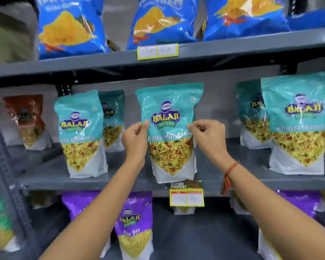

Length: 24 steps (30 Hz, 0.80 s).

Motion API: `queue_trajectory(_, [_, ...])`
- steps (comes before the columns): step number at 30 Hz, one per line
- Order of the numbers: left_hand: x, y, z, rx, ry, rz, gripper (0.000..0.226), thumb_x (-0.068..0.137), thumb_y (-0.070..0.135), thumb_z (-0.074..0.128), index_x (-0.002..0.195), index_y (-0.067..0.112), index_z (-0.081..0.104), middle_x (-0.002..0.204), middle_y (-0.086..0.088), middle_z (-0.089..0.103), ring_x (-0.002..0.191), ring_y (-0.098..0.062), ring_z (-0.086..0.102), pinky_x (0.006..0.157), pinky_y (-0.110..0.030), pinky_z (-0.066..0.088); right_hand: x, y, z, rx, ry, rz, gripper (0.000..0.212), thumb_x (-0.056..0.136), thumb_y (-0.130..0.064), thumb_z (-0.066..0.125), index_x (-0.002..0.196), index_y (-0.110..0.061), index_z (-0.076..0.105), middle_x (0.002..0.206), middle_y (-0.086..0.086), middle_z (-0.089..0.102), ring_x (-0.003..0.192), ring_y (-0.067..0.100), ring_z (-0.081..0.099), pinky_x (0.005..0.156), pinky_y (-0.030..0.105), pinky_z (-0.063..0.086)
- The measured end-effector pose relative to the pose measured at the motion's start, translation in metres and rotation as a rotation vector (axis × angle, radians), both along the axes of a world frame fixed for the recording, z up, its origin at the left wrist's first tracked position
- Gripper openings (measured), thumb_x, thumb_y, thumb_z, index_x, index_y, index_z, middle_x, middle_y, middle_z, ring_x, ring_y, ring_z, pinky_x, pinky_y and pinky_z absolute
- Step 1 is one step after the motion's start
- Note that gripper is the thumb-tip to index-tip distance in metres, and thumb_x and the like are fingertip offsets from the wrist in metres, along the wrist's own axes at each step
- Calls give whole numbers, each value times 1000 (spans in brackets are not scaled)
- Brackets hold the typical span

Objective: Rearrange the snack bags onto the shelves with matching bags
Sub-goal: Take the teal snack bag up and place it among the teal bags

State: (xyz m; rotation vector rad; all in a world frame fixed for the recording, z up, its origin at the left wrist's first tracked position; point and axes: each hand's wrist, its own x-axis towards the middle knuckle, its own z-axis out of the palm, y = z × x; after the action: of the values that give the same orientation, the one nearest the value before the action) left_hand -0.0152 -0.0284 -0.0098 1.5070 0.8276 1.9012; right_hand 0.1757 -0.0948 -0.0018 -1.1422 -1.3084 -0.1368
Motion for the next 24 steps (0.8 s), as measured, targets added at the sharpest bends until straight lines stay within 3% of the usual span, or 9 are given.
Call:
queue_trajectory(3, [4, 28, -5, -13, 73, 31, 28, 84, 45, 61, 71, 20, 58, 71, -4, 53, 69, -11, 43, 67, -32, 36, 5, 25, -8, -56, 16, -28, 22, 81, -22, 70, 64, -8, 75, 50, -4, 58, 52, 2, 49, 56, 23, 36])
queue_trajectory(7, [5, 34, -6, 30, 142, 49, 39, 90, 35, 61, 60, 10, 60, 58, 2, 54, 58, -9, 43, 61, -29, 33, 6, 41, -19, -107, 109, 13, 20, 84, -26, 70, 79, -10, 80, 76, 5, 78, 71, 11, 67, 66, 26, 50])
queue_trajectory(11, [-1, 27, -5, 5, 116, -124, 19, 91, 21, 61, 74, 18, 69, 61, 17, 71, 62, 6, 62, 58, -10, 45, 10, 43, -30, -146, 183, 113, 23, 84, -37, 69, 86, -16, 78, 83, 0, 78, 81, 16, 73, 75, 35, 58])
queue_trajectory(13, [-8, 27, -13, -79, 143, -218, 4, 88, 22, 66, 89, 23, 70, 79, 13, 76, 78, 2, 68, 67, -10, 50, 18, 43, -42, -257, 242, 234, 39, 77, -54, 72, 101, -23, 73, 95, -3, 77, 91, 14, 72, 81, 32, 57])
queue_trajectory(14, [-14, 30, -22, -137, 189, -244, 13, 84, 26, 71, 97, 26, 67, 88, 10, 76, 84, -1, 69, 71, -12, 51, 24, 43, -51, -345, 238, 294, 55, 70, -63, 73, 112, -28, 68, 105, -5, 74, 98, 12, 70, 87, 32, 56])
queue_trajectory(16, [-29, 37, -42, -269, 368, -272, 55, 65, 46, 82, 112, 32, 59, 103, 5, 73, 96, -6, 68, 84, -21, 52, 33, 44, -69, -559, 146, 380, 87, 56, -73, 75, 131, -35, 51, 121, -9, 66, 111, 9, 64, 98, 34, 51])
queue_trajectory(18, [-40, 41, -63, -381, 570, -335, 86, 46, 57, 87, 121, 33, 52, 110, 4, 71, 104, -11, 67, 92, -30, 53, 35, 42, -84, -713, 29, 434, 98, 52, -69, 81, 136, -38, 41, 127, -11, 64, 115, 8, 63, 104, 38, 49])
queue_trajectory(19, [-43, 40, -72, -408, 635, -377, 88, 43, 54, 89, 120, 31, 52, 111, 3, 70, 104, -12, 67, 92, -30, 53, 34, 42, -89, -734, -10, 436, 95, 54, -64, 83, 135, -39, 41, 126, -12, 66, 114, 7, 64, 104, 39, 50])
queue_trajectory(24, [-34, 37, -86, -336, 601, -311, 61, 50, 36, 90, 103, 20, 64, 96, -3, 76, 90, -19, 73, 73, -19, 55, 26, 36, -88, -667, -99, 387, 73, 64, -48, 84, 129, -37, 51, 123, -13, 68, 112, 6, 64, 103, 36, 50])
